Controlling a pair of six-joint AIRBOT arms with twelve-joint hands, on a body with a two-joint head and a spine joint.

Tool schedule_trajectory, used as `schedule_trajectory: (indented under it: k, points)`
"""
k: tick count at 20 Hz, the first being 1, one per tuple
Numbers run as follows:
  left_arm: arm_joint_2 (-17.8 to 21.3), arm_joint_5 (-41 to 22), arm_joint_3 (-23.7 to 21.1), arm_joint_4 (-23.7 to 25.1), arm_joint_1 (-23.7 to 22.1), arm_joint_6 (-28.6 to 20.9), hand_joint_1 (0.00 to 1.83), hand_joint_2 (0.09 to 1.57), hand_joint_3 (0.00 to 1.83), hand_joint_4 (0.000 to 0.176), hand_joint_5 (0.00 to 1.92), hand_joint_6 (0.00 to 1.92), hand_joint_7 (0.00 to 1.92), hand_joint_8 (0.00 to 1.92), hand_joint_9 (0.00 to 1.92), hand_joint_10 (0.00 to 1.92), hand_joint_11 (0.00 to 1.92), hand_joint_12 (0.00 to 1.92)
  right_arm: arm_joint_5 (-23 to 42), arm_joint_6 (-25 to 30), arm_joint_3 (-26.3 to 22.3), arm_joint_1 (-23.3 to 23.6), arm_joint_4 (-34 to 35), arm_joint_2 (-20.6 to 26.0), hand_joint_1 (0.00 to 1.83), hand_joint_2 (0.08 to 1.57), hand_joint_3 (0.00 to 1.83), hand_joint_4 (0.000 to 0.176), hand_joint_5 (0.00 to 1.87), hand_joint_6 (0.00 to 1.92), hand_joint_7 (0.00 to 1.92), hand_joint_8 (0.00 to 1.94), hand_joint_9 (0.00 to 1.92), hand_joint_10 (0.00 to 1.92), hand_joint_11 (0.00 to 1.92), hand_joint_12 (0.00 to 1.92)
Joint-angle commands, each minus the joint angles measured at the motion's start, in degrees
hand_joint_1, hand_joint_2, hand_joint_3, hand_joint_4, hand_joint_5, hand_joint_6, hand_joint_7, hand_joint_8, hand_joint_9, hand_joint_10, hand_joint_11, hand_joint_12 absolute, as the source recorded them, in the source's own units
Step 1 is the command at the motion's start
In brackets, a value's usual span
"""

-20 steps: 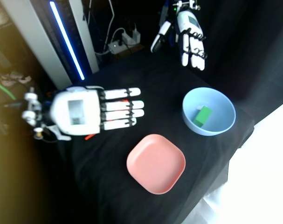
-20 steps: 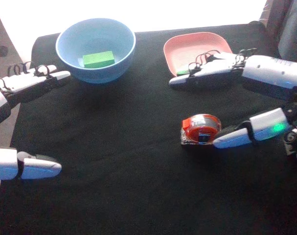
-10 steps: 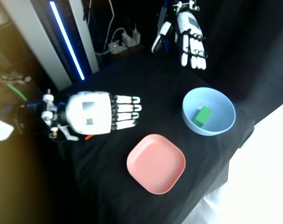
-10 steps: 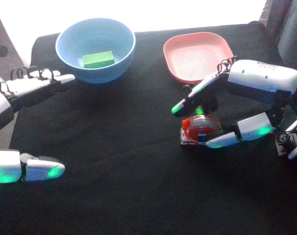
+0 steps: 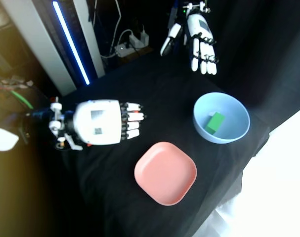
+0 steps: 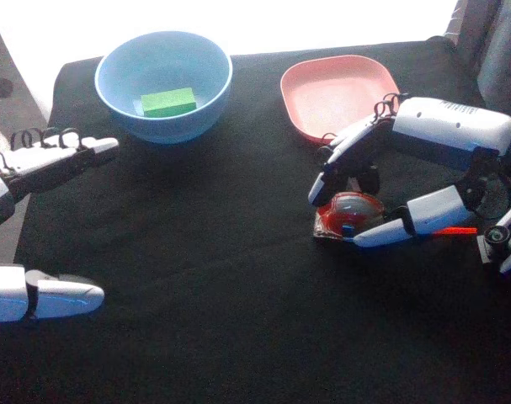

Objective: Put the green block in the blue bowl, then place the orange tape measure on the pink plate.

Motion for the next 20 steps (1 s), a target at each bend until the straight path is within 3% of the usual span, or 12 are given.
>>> schedule_trajectory:
  k: [1,2,4,6,8,10,11,13,14,17,18,20]
  points:
    - [-0.21,-7.51,-0.02,-1.27,-0.01,-0.47,0.73,0.88,0.00,0.093,0.15,0.00,0.13,0.01,0.06,0.01,0.05,0.03,5.44,0.27,0.16,0.67,3.51,0.29,1.27,1.12,0.00,0.000,1.06,0.75,0.91,1.20,0.98,1.09,0.91,1.35]
    - [-0.23,-7.89,-0.05,-1.62,0.57,-0.64,0.73,0.88,0.01,0.092,0.14,0.00,0.13,0.01,0.07,0.01,0.06,0.03,6.78,0.27,0.06,0.67,4.83,0.96,1.26,1.09,0.00,0.000,1.11,0.64,0.98,1.17,1.01,1.12,0.89,1.49]
    - [-0.21,-8.38,-0.17,-2.10,1.26,-0.73,0.74,0.88,0.00,0.098,0.14,0.00,0.13,0.01,0.07,0.01,0.07,0.04,9.39,0.27,-0.19,0.67,7.50,2.48,1.29,1.04,0.00,0.000,1.26,0.33,1.11,1.00,1.10,1.00,0.90,1.47]
    - [-0.29,-8.58,-0.22,-2.34,1.46,-0.73,0.79,0.89,0.01,0.088,0.14,0.00,0.12,0.00,0.06,0.00,0.06,0.04,12.01,0.20,0.27,0.69,11.45,3.52,1.28,1.09,0.00,0.000,1.27,0.18,0.96,1.28,0.94,1.25,0.80,1.65]
    - [-0.41,-8.58,-0.22,-2.43,1.46,-0.73,0.80,0.90,0.01,0.086,0.14,0.00,0.12,0.00,0.06,0.00,0.05,0.04,12.79,-0.85,1.61,2.01,14.72,3.52,1.28,1.08,0.00,0.000,1.27,0.20,0.98,1.24,0.90,1.27,0.79,1.54]
    - [-0.41,-8.71,-0.22,-2.44,1.46,-0.83,0.81,0.90,0.01,0.073,0.12,0.00,0.11,0.00,0.05,0.01,0.02,0.03,11.79,-2.91,2.87,4.74,15.82,3.40,1.25,1.09,0.00,0.000,1.14,0.65,0.96,1.11,0.82,1.10,0.68,1.43]
    - [-0.45,-8.71,-0.22,-2.44,1.46,-0.83,0.81,0.91,0.01,0.062,0.11,0.00,0.11,0.01,0.05,0.01,0.03,0.03,10.93,-3.16,4.04,6.15,15.99,2.56,1.27,1.10,0.00,0.000,1.09,0.59,0.97,1.22,0.85,1.36,0.76,1.61]
    - [-0.63,-8.69,-0.17,-2.45,1.46,-0.83,0.83,0.90,0.01,0.060,0.12,0.00,0.10,0.00,0.04,0.00,0.01,0.03,8.14,-3.71,6.86,8.90,15.98,0.15,1.26,1.07,0.00,0.000,1.06,0.74,1.14,0.86,1.05,0.98,0.88,1.26]
    - [-0.73,-8.66,-0.10,-2.45,1.46,-0.84,0.82,0.89,0.00,0.060,0.12,0.00,0.10,0.00,0.05,0.01,0.03,0.04,5.62,-4.39,8.78,10.38,15.61,-1.27,1.48,1.04,0.00,0.000,1.00,0.86,1.27,0.31,1.20,0.75,0.88,1.30]
    - [-0.86,-8.58,0.08,-2.45,1.43,-0.96,0.82,0.89,0.00,0.077,0.13,0.00,0.10,0.00,0.02,0.00,0.01,0.03,-2.64,-4.93,13.60,13.22,13.02,-4.91,1.51,1.02,0.00,0.000,1.06,0.81,1.26,0.33,1.26,0.60,0.87,1.35]
    - [-0.90,-8.56,0.11,-2.45,1.42,-0.97,0.81,0.88,0.00,0.087,0.14,0.01,0.11,0.00,0.03,0.00,0.00,0.03,-4.89,-4.93,14.92,13.73,11.96,-5.94,1.43,1.01,0.00,0.000,1.12,0.70,1.33,0.26,1.18,0.83,0.90,1.16]
    - [-0.97,-8.55,0.13,-2.45,1.41,-0.98,0.80,0.88,0.00,0.067,0.13,0.00,0.12,0.01,0.05,0.01,0.00,0.00,-9.18,-4.93,17.43,14.58,9.21,-8.33,1.41,1.01,0.00,0.000,1.20,0.45,1.30,0.34,1.15,0.96,0.97,1.13]
